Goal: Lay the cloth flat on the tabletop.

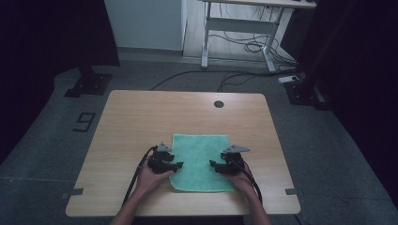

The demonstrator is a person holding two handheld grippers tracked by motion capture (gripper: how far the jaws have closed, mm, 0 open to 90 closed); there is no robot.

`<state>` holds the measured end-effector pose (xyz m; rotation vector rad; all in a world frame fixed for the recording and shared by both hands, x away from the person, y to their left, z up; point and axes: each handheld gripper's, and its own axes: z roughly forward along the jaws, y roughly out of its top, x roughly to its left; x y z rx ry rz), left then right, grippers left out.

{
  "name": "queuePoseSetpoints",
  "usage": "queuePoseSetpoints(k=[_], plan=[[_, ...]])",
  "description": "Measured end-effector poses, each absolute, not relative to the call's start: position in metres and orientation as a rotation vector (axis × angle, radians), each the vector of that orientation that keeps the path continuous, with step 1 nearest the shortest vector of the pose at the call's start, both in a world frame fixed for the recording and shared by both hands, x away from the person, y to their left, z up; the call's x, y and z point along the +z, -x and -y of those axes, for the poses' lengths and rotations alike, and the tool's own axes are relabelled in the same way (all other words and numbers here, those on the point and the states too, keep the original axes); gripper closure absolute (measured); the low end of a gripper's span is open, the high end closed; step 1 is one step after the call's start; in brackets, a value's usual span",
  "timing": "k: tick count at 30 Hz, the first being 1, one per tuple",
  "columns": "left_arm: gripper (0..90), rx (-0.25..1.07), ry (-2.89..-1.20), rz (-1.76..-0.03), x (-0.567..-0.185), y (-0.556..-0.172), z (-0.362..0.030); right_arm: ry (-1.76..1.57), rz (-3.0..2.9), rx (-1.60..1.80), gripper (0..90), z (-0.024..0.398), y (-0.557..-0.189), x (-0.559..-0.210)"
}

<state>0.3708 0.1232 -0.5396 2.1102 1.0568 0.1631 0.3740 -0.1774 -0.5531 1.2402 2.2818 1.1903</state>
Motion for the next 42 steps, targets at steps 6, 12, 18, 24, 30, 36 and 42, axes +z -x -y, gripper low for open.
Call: queuePoseSetpoints(k=[6, 12, 18, 24, 30, 36, 42], plan=[[44.0, 0.184, -2.131, -1.067, -0.538, -0.382, -0.119, -1.246, -2.267, 1.167, 34.0, 0.174, -0.386, -0.553], [44.9, 0.194, -2.133, -1.074, -0.538, -0.381, -0.121, -1.24, -2.27, 1.165, 33.3, 0.173, -0.39, -0.553], [44.6, 0.206, -2.153, -1.076, -0.537, -0.377, -0.124, -1.217, -2.28, 1.152, 32.3, 0.166, -0.389, -0.553], [44.5, 0.195, -2.144, -1.09, -0.537, -0.379, -0.129, -1.199, -2.286, 1.133, 32.2, 0.16, -0.388, -0.553], [41.7, 0.206, -2.145, -1.098, -0.536, -0.379, -0.129, -1.216, -2.277, 1.157, 31.1, 0.161, -0.386, -0.553], [40.0, 0.241, -2.116, -1.102, -0.528, -0.372, -0.137, -1.207, -2.235, 1.219, 31.3, 0.166, -0.382, -0.547], [39.5, 0.266, -2.09, -1.106, -0.52, -0.374, -0.148, -1.136, -2.231, 1.3, 31.4, 0.163, -0.364, -0.532]])
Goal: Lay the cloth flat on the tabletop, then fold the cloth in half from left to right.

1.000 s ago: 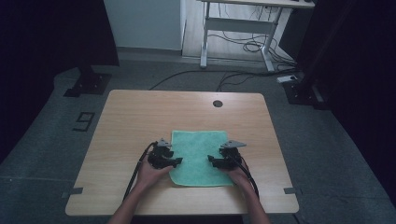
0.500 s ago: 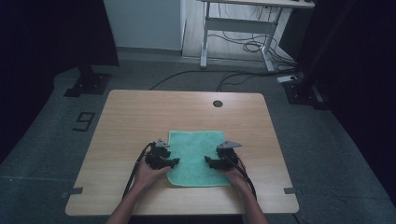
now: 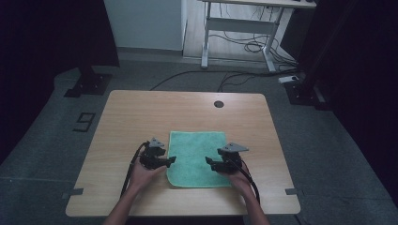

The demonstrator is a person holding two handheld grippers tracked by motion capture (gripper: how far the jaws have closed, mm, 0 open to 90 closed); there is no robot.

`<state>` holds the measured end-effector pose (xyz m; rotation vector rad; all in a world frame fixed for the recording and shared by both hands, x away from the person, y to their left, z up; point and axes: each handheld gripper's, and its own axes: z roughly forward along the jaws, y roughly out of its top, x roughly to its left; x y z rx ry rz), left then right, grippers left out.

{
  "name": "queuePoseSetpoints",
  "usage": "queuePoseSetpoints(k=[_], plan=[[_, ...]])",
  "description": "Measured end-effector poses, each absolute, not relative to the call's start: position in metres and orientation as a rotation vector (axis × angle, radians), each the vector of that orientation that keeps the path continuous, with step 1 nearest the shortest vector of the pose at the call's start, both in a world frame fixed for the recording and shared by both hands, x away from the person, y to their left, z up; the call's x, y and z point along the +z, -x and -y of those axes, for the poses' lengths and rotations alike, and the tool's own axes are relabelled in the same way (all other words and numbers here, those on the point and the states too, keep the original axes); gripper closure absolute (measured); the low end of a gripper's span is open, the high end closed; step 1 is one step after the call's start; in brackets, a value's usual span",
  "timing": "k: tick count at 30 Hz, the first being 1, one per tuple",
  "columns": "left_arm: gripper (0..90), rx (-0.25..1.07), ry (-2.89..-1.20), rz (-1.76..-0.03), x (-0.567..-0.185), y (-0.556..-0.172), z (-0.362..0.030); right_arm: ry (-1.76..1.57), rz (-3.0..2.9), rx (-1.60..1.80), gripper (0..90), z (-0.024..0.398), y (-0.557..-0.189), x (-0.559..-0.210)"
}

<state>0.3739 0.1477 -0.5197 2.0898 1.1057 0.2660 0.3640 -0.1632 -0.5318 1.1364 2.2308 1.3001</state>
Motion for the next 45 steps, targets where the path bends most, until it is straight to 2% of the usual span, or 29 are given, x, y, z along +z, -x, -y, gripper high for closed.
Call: queuePoseSetpoints(k=[9, 32, 45], plan=[[37.8, 0.358, -2.076, -1.112, -0.505, -0.385, -0.156, -1.08, -2.328, 1.293, 29.4, 0.141, -0.349, -0.532], [36.9, 0.354, -2.056, -1.091, -0.494, -0.416, -0.157, -0.96, -2.37, 1.45, 27.2, 0.111, -0.328, -0.521], [36.6, 0.345, -2.034, -1.145, -0.5, -0.431, -0.159, -0.914, -2.387, 1.434, 26.2, 0.099, -0.325, -0.52]])
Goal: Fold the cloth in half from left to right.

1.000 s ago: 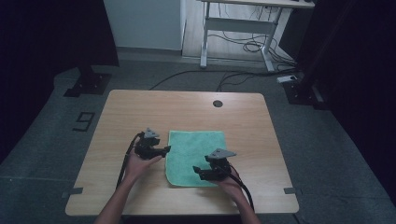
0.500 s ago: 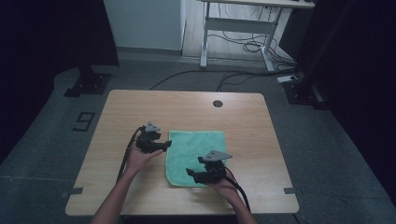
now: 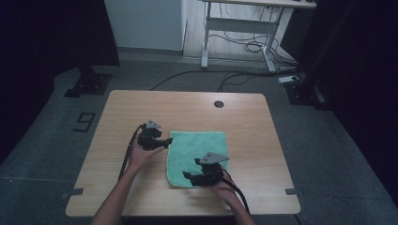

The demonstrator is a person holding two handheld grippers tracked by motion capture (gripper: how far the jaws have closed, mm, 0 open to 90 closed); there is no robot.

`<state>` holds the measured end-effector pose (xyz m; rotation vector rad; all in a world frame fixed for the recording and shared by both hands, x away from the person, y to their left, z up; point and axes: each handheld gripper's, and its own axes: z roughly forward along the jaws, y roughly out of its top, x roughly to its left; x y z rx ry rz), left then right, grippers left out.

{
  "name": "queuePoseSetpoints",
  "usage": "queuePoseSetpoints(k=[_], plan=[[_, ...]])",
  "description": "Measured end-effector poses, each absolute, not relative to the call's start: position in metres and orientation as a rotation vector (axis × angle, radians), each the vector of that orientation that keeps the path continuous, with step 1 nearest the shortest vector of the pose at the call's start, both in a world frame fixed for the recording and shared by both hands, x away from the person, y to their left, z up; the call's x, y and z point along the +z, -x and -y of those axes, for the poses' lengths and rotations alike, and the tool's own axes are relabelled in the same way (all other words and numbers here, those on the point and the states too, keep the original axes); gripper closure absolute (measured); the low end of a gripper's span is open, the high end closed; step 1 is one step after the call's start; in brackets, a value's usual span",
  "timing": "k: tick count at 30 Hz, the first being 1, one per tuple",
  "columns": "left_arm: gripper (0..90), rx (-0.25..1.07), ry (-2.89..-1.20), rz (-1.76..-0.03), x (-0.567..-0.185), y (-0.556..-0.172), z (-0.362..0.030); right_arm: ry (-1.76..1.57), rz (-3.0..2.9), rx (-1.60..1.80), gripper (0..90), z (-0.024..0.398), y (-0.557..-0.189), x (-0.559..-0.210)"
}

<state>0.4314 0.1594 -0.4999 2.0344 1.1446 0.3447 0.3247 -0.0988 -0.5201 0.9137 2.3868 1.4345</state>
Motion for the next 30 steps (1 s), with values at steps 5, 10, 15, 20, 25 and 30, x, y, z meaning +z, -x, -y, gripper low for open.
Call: queuePoseSetpoints(k=[5, 10, 15, 20, 25, 30], plan=[[37.2, 0.336, -2.02, -1.133, -0.5, -0.439, -0.157, -0.874, -2.392, 1.434, 26.4, 0.091, -0.322, -0.52], [38.8, 0.343, -2.047, -1.128, -0.505, -0.449, -0.152, -0.849, -2.4, 1.439, 28.2, 0.084, -0.32, -0.521], [41.3, 0.361, -2.051, -1.126, -0.508, -0.458, -0.15, -0.853, -2.397, 1.435, 29.2, 0.083, -0.321, -0.522], [43.7, 0.344, -2.065, -1.142, -0.514, -0.472, -0.148, -0.852, -2.392, 1.434, 30.5, 0.083, -0.321, -0.522], [47.7, 0.361, -2.075, -1.153, -0.521, -0.481, -0.144, -0.847, -2.394, 1.439, 31.9, 0.082, -0.32, -0.522], [49.9, 0.341, -2.081, -1.179, -0.53, -0.485, -0.144, -0.83, -2.403, 1.441, 32.5, 0.08, -0.319, -0.523]])
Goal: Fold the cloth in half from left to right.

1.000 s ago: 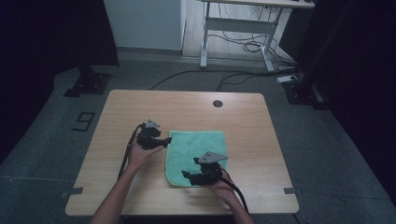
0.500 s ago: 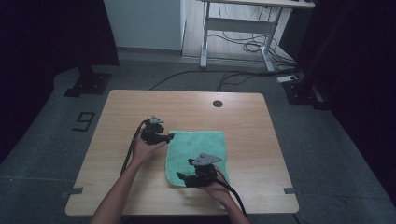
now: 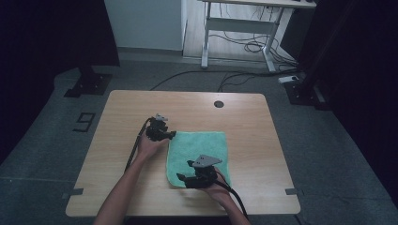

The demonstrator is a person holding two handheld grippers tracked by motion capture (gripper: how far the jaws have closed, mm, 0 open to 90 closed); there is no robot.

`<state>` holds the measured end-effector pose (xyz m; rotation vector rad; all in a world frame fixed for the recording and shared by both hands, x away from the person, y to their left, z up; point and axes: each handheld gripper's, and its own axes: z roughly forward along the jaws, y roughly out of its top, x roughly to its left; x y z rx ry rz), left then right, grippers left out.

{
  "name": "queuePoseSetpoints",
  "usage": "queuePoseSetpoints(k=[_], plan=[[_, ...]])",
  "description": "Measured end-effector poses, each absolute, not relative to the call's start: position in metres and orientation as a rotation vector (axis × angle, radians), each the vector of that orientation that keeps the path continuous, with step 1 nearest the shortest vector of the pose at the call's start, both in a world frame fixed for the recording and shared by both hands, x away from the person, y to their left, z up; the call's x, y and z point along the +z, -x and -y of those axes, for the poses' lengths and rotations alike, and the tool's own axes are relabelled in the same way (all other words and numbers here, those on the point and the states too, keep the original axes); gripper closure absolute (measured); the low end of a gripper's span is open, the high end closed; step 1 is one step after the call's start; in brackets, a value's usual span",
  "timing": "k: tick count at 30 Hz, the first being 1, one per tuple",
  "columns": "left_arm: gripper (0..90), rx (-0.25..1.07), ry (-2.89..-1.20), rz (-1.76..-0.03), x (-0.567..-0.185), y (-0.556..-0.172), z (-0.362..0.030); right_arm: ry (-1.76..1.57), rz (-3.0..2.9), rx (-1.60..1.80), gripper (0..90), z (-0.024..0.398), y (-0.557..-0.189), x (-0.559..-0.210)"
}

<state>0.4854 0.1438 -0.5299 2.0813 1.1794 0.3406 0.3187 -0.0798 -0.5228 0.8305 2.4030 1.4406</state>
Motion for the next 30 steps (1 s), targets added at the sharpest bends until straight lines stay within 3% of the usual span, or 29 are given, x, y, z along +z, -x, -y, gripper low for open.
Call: queuePoseSetpoints(k=[5, 14, 22, 30], plan=[[52.4, 0.318, -2.105, -1.157, -0.532, -0.484, -0.14, -0.823, -2.402, 1.445, 32.9, 0.079, -0.318, -0.522], [65.9, 0.349, -2.152, -1.161, -0.536, -0.483, -0.135, -0.809, -2.4, 1.457, 34.6, 0.078, -0.317, -0.52], [83.3, 0.29, -2.135, -1.174, -0.536, -0.482, -0.133, -0.784, -2.463, 1.48, 34.6, 0.063, -0.311, -0.526], [85.3, 0.27, -2.118, -1.193, -0.537, -0.483, -0.134, -0.749, -2.511, 1.384, 43.1, 0.039, -0.306, -0.541]])
